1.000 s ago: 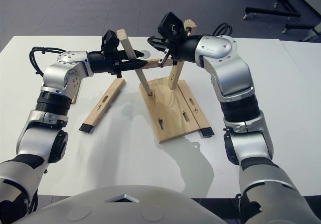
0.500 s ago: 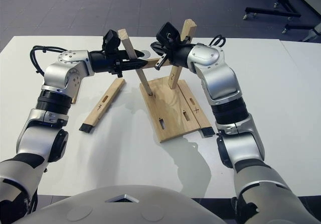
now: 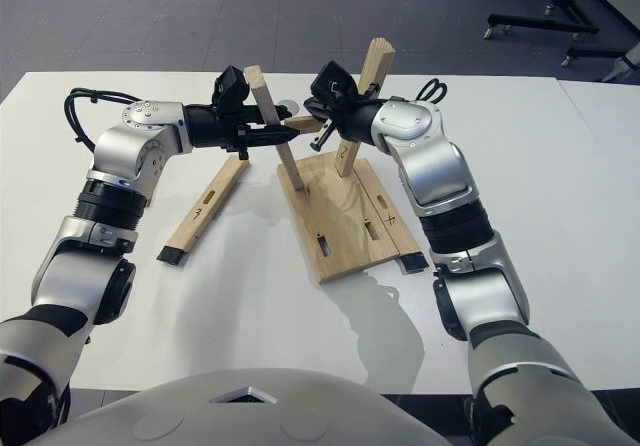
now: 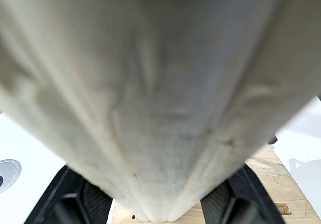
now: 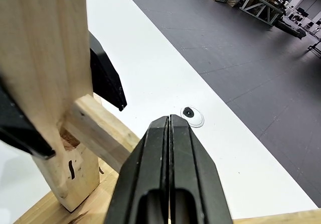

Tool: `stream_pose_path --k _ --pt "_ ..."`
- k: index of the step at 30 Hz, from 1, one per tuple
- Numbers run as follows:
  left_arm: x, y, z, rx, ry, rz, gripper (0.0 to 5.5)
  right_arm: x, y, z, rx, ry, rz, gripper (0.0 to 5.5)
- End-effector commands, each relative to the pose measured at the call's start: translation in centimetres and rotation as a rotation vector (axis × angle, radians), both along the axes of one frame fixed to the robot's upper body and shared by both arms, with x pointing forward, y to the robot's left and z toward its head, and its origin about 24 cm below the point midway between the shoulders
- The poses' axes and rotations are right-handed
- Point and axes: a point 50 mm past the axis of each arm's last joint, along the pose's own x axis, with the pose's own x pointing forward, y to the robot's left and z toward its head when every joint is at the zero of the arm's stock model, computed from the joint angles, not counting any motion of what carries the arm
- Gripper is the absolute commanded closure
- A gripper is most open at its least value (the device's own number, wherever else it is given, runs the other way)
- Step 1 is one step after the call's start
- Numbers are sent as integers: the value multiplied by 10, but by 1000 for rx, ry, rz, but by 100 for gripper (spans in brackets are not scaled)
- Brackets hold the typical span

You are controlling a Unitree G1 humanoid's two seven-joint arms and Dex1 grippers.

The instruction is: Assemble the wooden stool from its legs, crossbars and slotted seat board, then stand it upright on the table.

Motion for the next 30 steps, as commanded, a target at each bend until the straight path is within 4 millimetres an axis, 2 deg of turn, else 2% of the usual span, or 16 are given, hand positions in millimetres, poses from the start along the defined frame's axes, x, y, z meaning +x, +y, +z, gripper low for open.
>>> stream_pose_path --k 1,13,19,23,30 --pt "1 15 -6 90 17 64 341 1 -4 -2 -26 -6 -7 547" --pt "2 14 8 88 -24 64 341 -2 -3 -21 -56 27 4 547" --pt "2 13 14 84 -45 62 341 -2 -11 -39 -120 47 -8 547" --pt "1 13 19 66 -66 63 341 0 -13 -42 -130 44 -14 547" --pt "-5 22 7 -13 -65 96 341 2 -12 -39 -110 43 -19 547"
